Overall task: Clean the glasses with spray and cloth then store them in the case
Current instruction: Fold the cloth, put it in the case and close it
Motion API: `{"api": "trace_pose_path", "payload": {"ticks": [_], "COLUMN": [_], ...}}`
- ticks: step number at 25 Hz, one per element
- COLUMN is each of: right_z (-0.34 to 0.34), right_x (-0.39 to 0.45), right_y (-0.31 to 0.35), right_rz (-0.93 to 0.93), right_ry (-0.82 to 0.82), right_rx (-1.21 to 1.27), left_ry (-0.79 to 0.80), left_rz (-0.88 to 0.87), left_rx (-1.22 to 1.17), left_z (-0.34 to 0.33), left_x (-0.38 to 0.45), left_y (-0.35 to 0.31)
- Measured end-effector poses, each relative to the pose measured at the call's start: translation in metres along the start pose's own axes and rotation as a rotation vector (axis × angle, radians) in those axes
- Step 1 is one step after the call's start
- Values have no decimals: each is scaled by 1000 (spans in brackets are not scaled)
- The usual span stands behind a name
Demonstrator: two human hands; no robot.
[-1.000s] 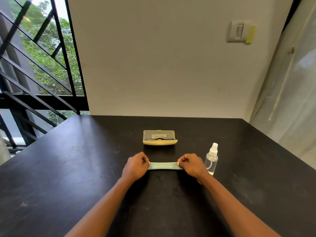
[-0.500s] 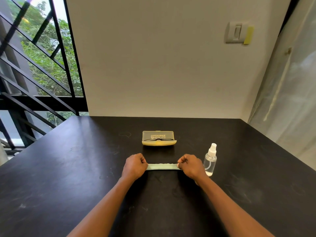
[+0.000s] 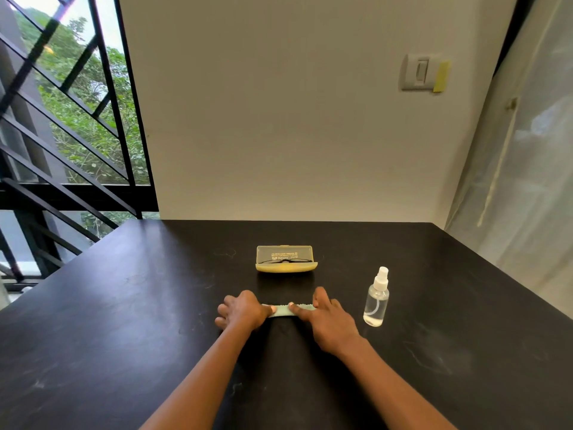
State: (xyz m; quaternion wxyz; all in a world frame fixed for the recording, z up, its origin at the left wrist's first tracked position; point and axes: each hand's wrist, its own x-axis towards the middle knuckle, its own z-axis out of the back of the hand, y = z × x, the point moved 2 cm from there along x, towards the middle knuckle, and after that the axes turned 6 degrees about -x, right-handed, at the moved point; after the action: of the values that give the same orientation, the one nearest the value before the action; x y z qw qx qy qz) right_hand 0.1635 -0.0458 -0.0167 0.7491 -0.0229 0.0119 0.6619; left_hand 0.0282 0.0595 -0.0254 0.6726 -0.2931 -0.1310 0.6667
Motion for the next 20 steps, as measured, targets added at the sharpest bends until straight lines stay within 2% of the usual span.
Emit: {"api": "trace_pose_path", "payload": {"ticks": [5, 8, 11, 20], "right_z": [1, 4, 9, 9], "right_x": [-8, -14, -16, -4], "right_y": [-10, -19, -16, 32], "right_rz": [-71, -118, -131, -4], "right_ry": [79, 98, 97, 59], "right_rx": [-140, -163, -149, -251], "left_ry": [19, 118, 218, 82], "left_rz": [4, 23, 150, 62], "left_rx": [-166, -501, -779, -734], "left_z": [-1, 1, 6, 20], "left_x": [4, 5, -2, -9], "left_y": [-1, -2, -4, -3]}}
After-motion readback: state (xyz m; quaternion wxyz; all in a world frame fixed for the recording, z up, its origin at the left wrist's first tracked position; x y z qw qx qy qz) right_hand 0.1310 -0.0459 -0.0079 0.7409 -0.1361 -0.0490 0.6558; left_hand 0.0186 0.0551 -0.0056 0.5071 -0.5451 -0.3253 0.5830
